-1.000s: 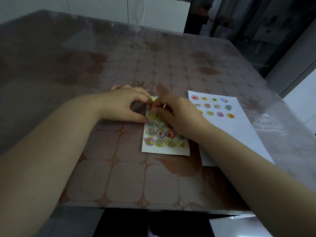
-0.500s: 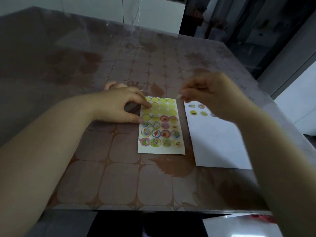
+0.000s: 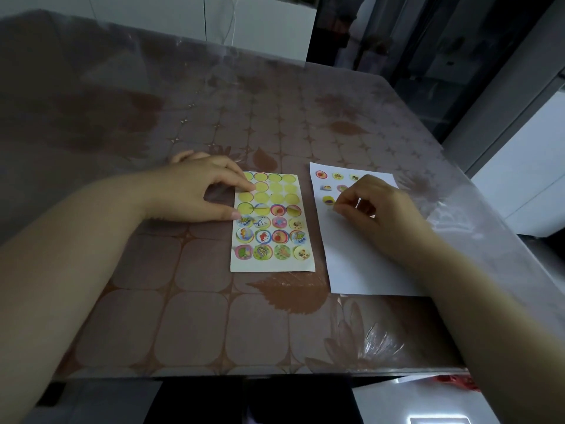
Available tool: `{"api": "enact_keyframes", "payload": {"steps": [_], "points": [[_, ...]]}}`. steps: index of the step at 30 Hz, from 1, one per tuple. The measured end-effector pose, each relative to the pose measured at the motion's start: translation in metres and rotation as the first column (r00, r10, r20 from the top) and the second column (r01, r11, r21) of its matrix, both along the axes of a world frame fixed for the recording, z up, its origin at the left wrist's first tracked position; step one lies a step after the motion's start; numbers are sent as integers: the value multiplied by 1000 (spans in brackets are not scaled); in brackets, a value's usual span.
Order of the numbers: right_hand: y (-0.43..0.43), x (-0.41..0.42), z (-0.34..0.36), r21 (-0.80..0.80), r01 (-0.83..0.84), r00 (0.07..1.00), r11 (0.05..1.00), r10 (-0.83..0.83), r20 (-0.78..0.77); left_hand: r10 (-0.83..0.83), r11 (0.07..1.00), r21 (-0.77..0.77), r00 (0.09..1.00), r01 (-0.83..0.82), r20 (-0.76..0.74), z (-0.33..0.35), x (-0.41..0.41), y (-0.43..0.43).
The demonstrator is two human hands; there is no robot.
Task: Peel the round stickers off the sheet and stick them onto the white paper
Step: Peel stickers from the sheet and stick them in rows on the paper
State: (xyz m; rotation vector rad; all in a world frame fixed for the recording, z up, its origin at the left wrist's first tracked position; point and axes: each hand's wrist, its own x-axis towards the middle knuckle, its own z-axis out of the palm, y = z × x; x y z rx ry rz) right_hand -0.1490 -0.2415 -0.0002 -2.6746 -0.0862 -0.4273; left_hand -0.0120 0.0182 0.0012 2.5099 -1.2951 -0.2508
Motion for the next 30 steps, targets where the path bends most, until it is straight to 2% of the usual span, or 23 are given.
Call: {"api": "enact_keyframes", "payload": {"steps": [8,15,24,30], "points": [[1,-1,-2,-53,-37,999,998,36,-19,-9,1000,3,1000,9,-1,-1,1,0],[-1,-7,-2,20,-68,998,997,68,-1,-3,1000,-7,1000,3,-8,-1,-1,1],[8,-1,17,-84,-46,993,995,36,-115,5,1000,-31,1000,-5,4,-2,-2,0],[51,29,37,-75,-154,968,985,136,-209,10,998,-68,999,-7,47,1,-8,-5]]}}
